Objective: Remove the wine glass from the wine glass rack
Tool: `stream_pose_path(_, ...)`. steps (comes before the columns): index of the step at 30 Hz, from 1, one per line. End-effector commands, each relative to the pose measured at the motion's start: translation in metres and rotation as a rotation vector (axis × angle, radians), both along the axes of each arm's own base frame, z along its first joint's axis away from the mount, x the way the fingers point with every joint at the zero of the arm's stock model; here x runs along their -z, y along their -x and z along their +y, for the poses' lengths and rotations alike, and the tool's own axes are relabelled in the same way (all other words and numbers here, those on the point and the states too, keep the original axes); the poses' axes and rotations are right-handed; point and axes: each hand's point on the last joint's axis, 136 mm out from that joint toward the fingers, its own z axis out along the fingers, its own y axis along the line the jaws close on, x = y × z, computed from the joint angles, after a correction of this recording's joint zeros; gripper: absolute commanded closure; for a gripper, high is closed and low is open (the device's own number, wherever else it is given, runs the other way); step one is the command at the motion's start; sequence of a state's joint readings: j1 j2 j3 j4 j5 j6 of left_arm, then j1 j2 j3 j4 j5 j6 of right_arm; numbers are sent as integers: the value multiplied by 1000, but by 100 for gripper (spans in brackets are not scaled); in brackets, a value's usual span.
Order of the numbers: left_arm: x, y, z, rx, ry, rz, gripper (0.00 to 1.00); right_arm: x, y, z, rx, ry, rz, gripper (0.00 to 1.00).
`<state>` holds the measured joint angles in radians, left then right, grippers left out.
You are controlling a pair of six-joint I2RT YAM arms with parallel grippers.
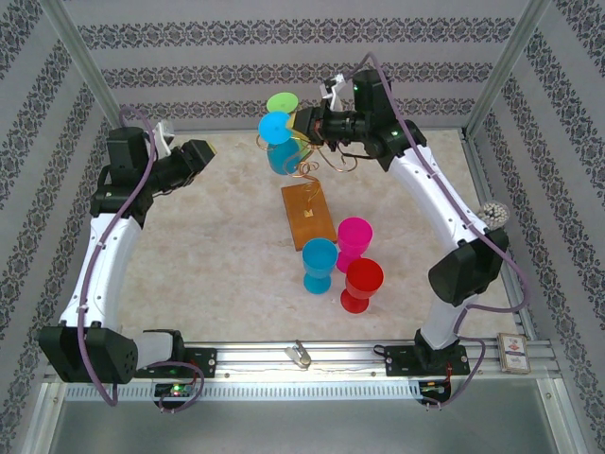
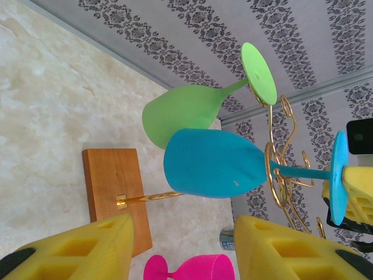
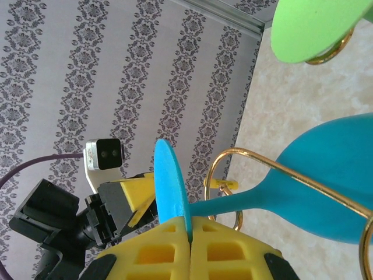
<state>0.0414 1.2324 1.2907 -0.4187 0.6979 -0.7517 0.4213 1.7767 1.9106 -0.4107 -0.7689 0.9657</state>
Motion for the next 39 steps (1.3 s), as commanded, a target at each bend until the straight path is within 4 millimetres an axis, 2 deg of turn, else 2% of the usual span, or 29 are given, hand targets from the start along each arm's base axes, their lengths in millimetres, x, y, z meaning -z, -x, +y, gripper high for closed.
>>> stream_pose_path(1,-9,5,5,-21,2,-31,51,-12,15,-3,-21,-17,-27,100)
stream_pose_path(15,-13,9,5,-23,-1,-37,51,-6,23,4,-38,-45,4,100)
stream_pose_path(39,-12,11,5,-21,-6,-39,51,-15,32,2,-5,-161,45,100)
